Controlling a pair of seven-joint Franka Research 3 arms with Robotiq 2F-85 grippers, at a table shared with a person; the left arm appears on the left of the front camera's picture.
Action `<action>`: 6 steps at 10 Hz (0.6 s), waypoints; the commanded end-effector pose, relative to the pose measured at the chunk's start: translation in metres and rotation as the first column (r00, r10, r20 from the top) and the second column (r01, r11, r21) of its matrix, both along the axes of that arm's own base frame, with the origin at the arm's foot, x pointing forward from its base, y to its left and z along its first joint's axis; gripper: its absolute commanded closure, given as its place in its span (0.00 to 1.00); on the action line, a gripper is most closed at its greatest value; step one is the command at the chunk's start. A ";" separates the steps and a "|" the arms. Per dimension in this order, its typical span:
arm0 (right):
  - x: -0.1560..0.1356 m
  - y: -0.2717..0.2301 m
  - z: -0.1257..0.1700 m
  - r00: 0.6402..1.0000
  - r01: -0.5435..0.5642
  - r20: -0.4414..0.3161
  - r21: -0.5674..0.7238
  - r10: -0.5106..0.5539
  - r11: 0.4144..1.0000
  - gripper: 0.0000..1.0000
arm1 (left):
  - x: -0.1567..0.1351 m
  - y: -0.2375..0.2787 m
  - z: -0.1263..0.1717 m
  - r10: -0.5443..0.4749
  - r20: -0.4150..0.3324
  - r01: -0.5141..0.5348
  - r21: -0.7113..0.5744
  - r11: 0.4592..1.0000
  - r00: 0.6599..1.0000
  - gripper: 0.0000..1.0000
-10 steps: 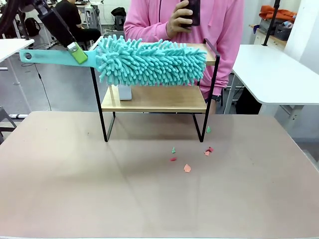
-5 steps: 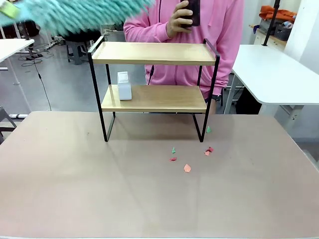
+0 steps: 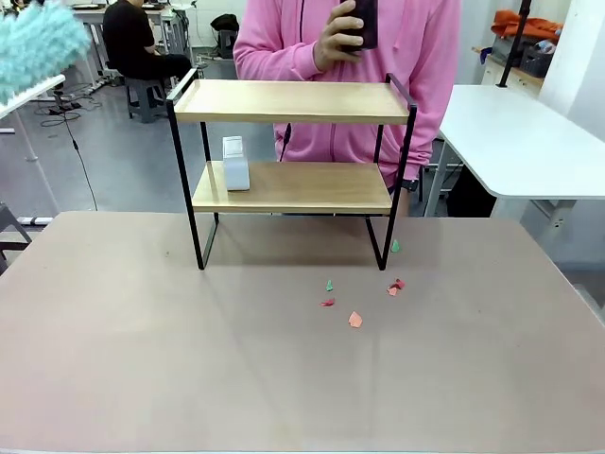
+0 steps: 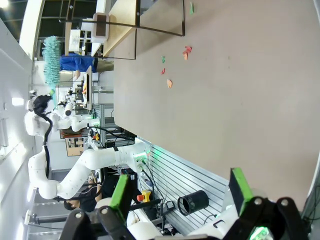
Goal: Clean the shelf.
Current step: Clean the remaining tier of the Shelf with the Duster once objects are removed.
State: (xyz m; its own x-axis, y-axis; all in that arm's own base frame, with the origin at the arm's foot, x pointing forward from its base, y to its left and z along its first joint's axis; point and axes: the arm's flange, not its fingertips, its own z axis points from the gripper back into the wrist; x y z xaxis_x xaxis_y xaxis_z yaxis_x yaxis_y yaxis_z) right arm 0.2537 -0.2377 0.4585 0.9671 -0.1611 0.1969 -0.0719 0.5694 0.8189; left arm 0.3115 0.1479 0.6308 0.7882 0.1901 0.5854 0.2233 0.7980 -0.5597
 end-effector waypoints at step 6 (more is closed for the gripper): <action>0.000 -0.002 0.002 1.000 -0.019 0.019 -0.005 0.019 1.000 0.00 | 0.015 0.013 -0.077 0.177 -0.191 -0.197 -0.088 0.977 0.965 0.88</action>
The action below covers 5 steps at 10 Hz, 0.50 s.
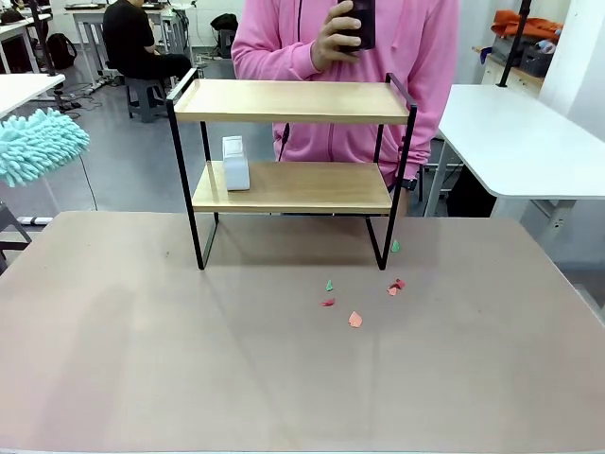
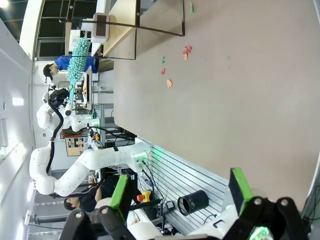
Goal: Clean the shelf.
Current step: Clean the remaining tier of the Shelf with the Duster once objects are removed, then hand the Duster back to the human.
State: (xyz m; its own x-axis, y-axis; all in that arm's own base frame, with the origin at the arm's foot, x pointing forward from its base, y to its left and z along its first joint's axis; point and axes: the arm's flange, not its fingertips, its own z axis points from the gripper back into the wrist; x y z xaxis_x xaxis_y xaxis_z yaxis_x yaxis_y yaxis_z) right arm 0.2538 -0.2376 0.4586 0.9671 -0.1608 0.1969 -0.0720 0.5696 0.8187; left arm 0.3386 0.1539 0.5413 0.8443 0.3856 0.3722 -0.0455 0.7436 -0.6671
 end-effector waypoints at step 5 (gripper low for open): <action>0.000 -0.002 0.002 1.000 -0.018 0.019 -0.005 0.018 1.000 0.00 | -0.012 0.007 0.013 0.019 0.034 -0.019 0.011 1.000 0.999 0.88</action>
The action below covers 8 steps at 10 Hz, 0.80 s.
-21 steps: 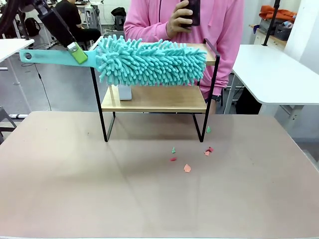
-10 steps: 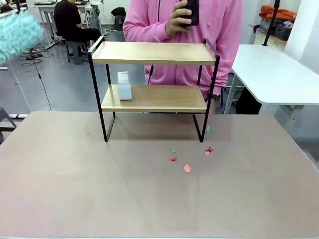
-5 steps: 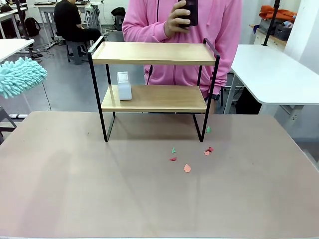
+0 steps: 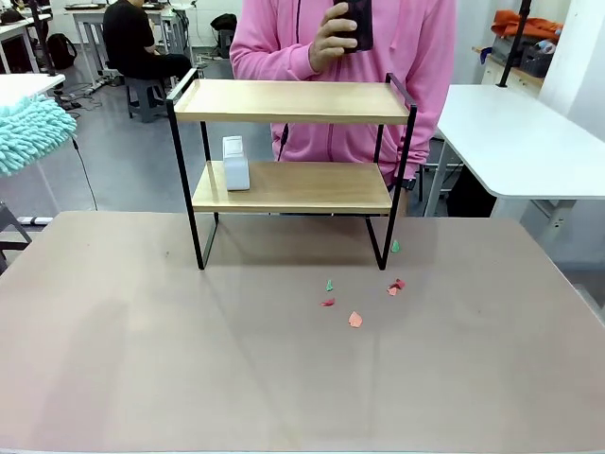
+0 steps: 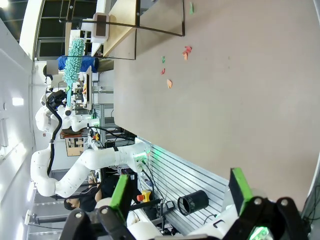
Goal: Clean the shelf.
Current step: Hand the Duster back to the human.
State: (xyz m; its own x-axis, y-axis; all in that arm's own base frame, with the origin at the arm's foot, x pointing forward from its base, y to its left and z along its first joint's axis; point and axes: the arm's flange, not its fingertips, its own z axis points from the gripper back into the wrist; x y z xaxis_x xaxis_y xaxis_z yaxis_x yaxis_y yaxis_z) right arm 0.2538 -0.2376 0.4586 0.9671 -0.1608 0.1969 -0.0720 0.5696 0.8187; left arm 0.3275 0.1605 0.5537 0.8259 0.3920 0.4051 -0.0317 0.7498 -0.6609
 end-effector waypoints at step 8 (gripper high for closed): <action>0.003 0.011 0.009 0.995 -0.075 0.070 0.026 0.073 0.997 0.00 | 0.003 -0.012 0.021 -0.064 0.087 0.068 -0.046 0.997 0.994 0.88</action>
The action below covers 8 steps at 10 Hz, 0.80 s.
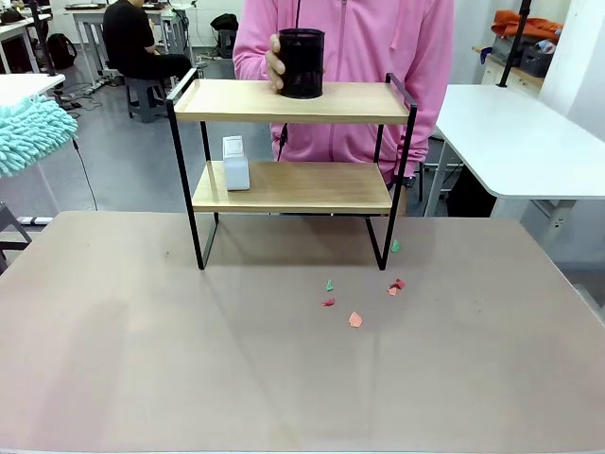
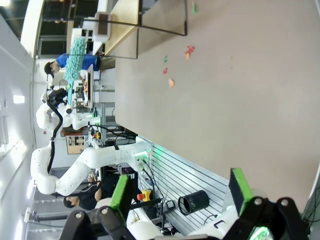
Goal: Clean the shelf.
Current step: Hand the Duster back to the human.
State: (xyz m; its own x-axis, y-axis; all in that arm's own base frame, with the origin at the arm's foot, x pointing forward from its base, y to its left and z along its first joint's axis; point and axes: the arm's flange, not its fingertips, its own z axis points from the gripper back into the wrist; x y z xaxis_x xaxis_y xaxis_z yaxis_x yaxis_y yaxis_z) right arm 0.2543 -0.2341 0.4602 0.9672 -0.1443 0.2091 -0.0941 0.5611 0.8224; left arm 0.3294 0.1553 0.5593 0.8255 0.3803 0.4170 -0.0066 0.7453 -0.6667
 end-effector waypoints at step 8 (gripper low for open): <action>0.015 0.123 0.099 0.915 -0.274 0.304 -0.016 0.266 0.962 0.00 | -0.008 -0.181 0.099 -0.837 0.163 0.847 0.012 0.531 0.522 0.88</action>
State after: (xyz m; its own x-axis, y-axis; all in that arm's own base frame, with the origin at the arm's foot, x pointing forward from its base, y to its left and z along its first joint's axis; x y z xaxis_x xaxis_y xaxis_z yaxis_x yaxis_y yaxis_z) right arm 0.2567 -0.0793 0.5529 0.8274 0.1808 0.5318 -0.5522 0.4346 0.7115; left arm 0.3096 -0.0505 0.6588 0.7334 -0.4161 0.5376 0.6648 0.2739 -0.6950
